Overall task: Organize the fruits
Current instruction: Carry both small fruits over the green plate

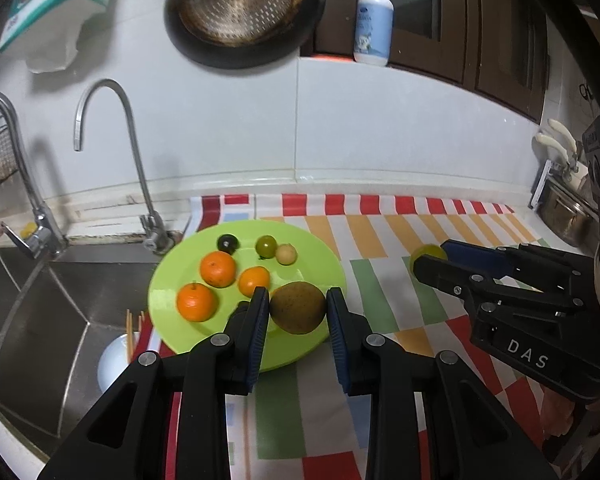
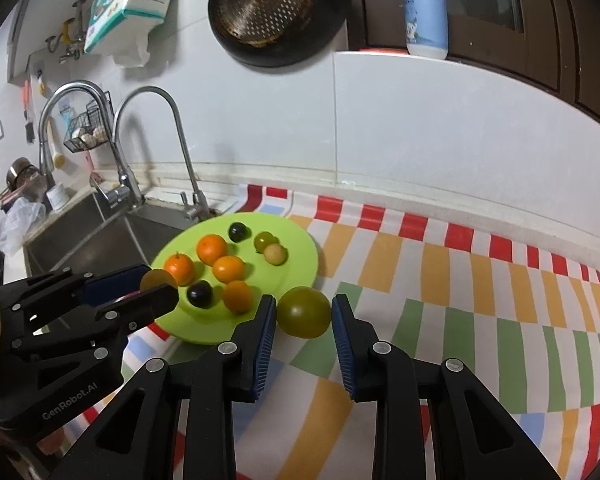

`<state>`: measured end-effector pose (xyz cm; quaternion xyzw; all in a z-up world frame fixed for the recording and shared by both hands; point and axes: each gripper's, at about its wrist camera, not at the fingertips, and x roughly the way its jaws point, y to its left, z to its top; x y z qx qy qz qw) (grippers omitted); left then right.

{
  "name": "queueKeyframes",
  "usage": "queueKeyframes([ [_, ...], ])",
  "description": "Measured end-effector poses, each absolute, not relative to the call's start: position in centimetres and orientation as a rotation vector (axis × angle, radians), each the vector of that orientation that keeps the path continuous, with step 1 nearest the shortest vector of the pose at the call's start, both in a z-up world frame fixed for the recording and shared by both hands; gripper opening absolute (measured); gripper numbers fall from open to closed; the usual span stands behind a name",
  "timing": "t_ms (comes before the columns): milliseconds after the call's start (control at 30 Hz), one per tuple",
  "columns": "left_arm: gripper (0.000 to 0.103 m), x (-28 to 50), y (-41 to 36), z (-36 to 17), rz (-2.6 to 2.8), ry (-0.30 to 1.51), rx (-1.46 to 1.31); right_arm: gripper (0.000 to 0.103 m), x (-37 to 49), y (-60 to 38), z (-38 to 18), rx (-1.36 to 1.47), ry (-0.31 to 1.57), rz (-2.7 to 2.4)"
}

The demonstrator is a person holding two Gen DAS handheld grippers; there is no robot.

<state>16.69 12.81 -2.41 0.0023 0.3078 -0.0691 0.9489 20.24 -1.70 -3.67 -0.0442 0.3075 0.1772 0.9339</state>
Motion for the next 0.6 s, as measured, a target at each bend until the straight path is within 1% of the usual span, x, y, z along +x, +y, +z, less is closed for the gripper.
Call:
queueKeyframes([
  [333,0.029,15.3,15.0,-1.2,-0.109,0.585,0.018,0.030,18.4,0.2,-2.1,-0.090,0.583,0.380],
  [600,0.029,16.1,16.5,-0.5,-0.100,0.567,0.031,0.030,18.7,1.8,-1.5,-0.087,0.555,0.389],
])
